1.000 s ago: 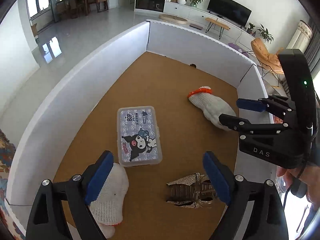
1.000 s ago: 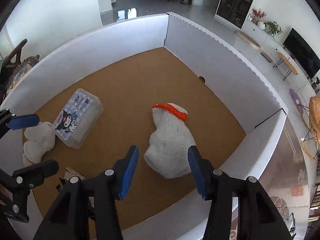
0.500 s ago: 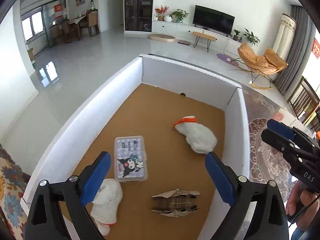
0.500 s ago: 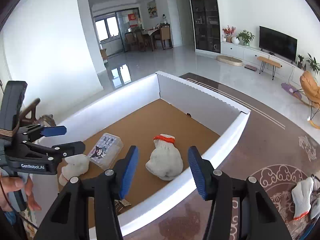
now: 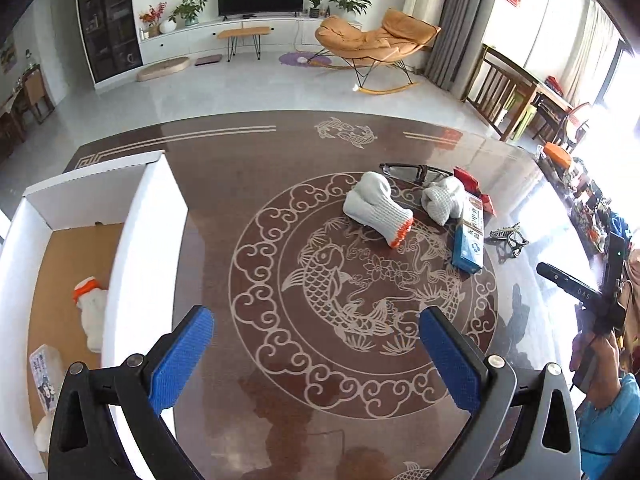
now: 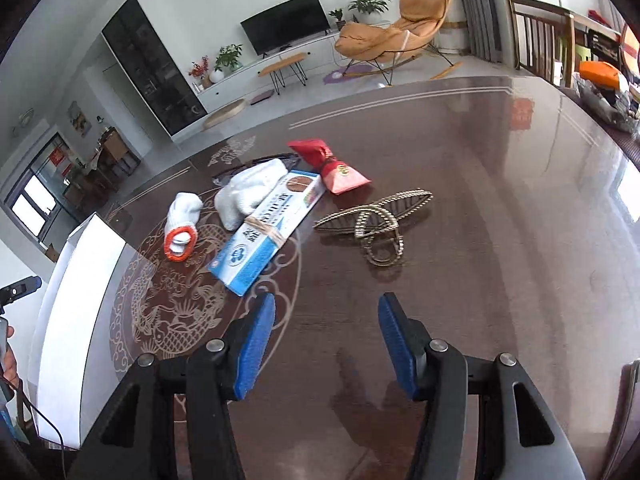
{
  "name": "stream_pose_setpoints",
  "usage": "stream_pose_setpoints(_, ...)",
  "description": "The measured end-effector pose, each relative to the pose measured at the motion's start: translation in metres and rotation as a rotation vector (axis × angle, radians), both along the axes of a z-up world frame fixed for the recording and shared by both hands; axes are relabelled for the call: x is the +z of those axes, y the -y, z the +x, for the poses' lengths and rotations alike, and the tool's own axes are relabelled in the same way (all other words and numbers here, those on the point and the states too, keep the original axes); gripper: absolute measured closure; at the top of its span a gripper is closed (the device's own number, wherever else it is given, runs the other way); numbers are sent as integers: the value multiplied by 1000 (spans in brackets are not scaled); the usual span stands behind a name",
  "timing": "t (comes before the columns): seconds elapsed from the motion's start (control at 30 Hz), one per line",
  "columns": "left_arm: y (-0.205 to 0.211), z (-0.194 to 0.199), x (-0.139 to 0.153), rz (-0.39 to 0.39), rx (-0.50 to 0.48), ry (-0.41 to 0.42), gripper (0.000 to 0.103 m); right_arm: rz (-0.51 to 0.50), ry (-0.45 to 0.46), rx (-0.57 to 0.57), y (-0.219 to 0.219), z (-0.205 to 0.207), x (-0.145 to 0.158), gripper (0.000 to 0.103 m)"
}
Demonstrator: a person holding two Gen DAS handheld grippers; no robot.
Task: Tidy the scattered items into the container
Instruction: 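Close the right tool on the rhinestone hair clip while the left tool moves to the ointment box, then close the left tool on the blue-and-white ointment box while the right tool holds the clip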
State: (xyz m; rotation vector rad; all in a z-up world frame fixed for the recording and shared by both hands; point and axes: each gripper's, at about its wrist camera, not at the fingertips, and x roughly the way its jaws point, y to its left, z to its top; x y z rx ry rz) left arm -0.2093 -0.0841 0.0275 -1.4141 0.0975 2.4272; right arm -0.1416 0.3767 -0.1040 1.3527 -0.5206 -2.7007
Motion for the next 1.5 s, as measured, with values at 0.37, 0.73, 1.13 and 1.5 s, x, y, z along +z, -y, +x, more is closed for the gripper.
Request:
stream_pose_setpoints(0.37,-93,4,-26,-130,-153,46,0,106,2,170,-8,-61,-36,43)
stream_pose_setpoints(0.73,-226,-34,-87,-313,-391,22,0,33,-34,90,-40,-1,-37,70)
stream_pose_setpoints(1.13,-268,-55,-121,-195,-385,133,1,31,-94,109,-40,53,-10,70)
stream_pose_setpoints(1.5,-242,-35,-87,-88,-386,148,62,29,-95,104,-50,72,-4,70)
